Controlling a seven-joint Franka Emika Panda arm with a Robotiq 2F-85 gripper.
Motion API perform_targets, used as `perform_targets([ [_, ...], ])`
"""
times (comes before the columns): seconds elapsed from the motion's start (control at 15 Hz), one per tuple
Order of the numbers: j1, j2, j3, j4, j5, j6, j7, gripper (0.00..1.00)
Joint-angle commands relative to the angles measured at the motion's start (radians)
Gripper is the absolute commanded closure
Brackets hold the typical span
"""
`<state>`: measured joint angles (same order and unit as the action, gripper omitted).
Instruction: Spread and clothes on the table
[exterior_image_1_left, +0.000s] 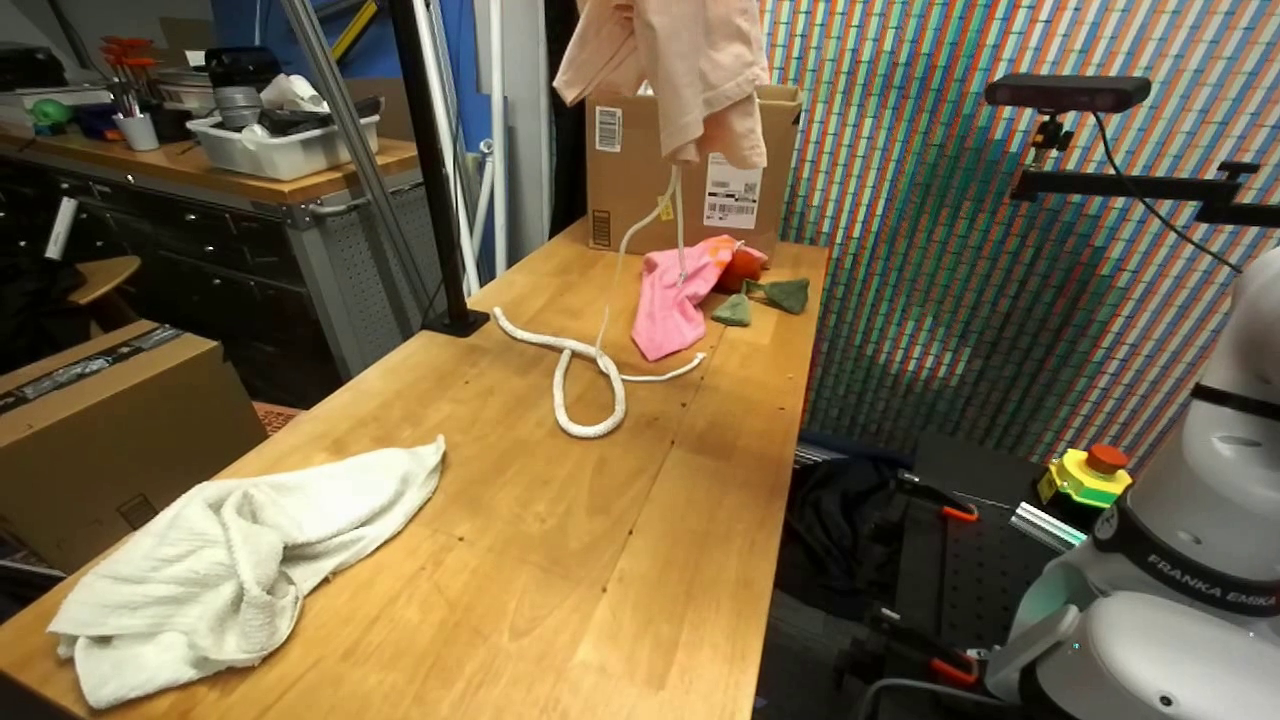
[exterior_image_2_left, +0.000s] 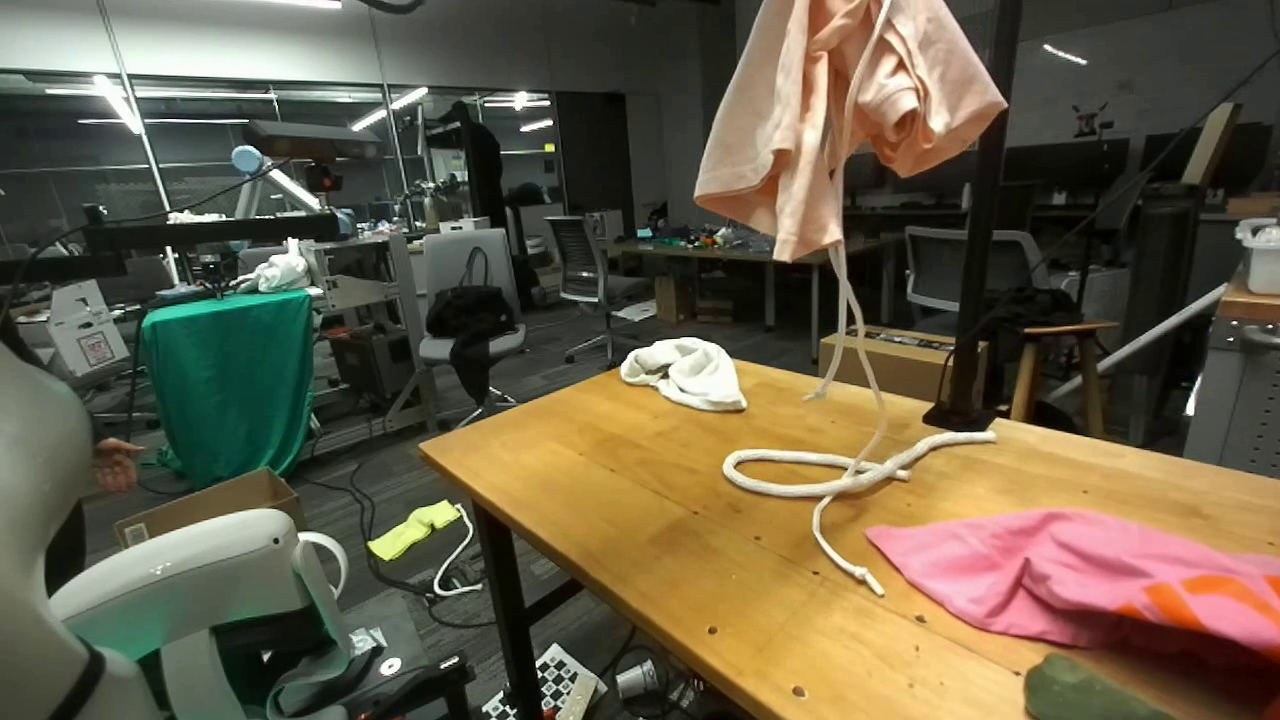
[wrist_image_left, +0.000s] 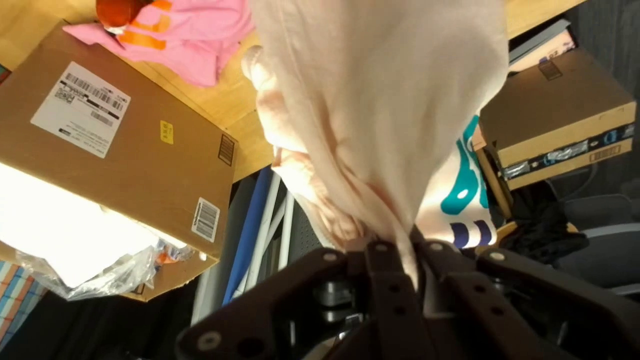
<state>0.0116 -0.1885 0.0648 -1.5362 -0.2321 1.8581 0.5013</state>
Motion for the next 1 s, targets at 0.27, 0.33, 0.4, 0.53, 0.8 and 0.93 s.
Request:
perform_targets([
  [0.27,0.068,0.126,0.077,0.013,0.061,-0.042,-0.123,0.95],
  [0.33,0.082,0.141,0.089,0.003,0.057,-0.035,-0.134,0.95],
  [0.4,0.100,0.157,0.101,-0.013,0.063,-0.031,-0.153,0.95],
  [0.53,0.133,0.193,0.122,-0.018,0.086,-0.036,-0.195,0.95],
  [0.8,0.185,0.262,0.151,-0.040,0.167,-0.043,-0.294,0.95],
  [0.93,0.198,0.294,0.160,-0.061,0.227,-0.044,-0.363,0.95],
])
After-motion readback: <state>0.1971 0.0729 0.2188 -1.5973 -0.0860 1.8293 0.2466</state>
